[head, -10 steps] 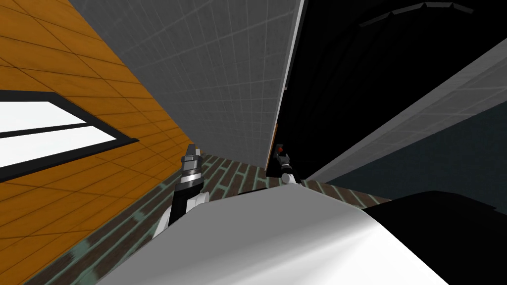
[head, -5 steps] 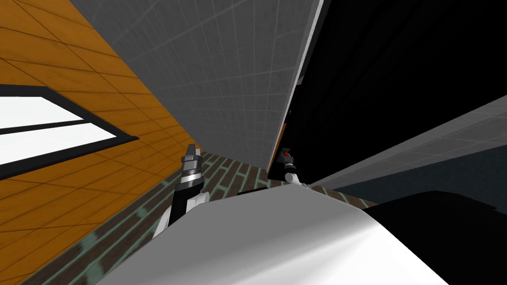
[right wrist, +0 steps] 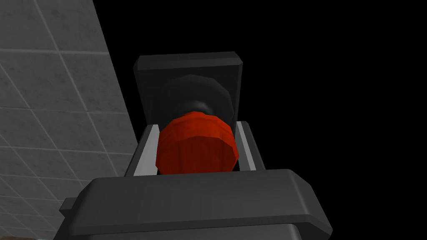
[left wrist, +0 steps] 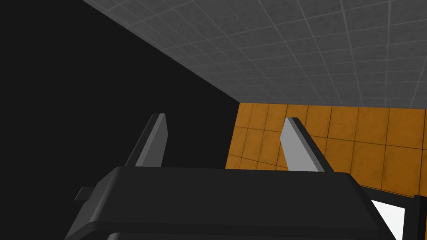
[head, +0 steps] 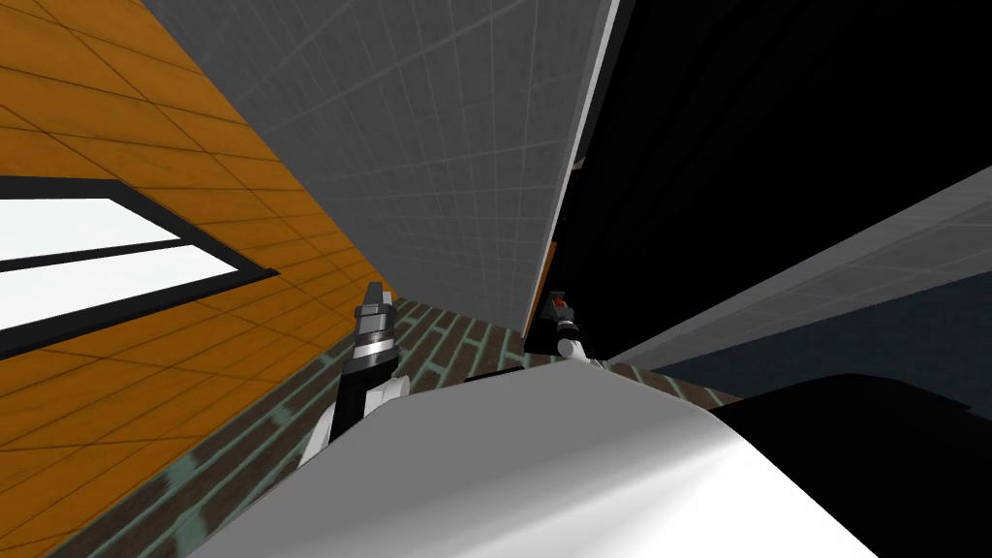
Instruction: Pull the door open
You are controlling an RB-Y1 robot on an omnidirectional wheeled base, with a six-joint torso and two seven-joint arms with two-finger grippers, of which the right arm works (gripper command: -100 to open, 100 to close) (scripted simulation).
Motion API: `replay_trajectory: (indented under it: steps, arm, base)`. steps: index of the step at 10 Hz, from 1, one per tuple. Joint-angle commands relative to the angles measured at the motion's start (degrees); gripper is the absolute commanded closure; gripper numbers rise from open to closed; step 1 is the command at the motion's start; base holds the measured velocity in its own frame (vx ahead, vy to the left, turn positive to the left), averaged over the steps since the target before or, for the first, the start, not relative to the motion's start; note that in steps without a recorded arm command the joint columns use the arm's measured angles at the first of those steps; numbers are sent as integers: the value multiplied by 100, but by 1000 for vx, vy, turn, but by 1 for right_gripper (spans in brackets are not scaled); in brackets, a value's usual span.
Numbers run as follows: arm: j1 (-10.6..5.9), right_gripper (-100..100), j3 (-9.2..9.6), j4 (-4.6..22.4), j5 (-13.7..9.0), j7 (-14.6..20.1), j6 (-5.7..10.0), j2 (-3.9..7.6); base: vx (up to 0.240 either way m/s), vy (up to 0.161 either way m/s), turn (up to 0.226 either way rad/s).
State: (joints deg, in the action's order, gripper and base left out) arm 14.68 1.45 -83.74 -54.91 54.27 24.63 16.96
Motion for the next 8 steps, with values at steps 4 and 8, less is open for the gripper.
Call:
replay_trajectory:
  steps: [4, 8]
  arm:
    - [44, 100, 176, 7, -5, 311, 72, 302]
    - [93, 100, 373, 15, -11, 659, 152, 641]
  base:
    - [-181, -60, 184]
    - [-266, -47, 191]
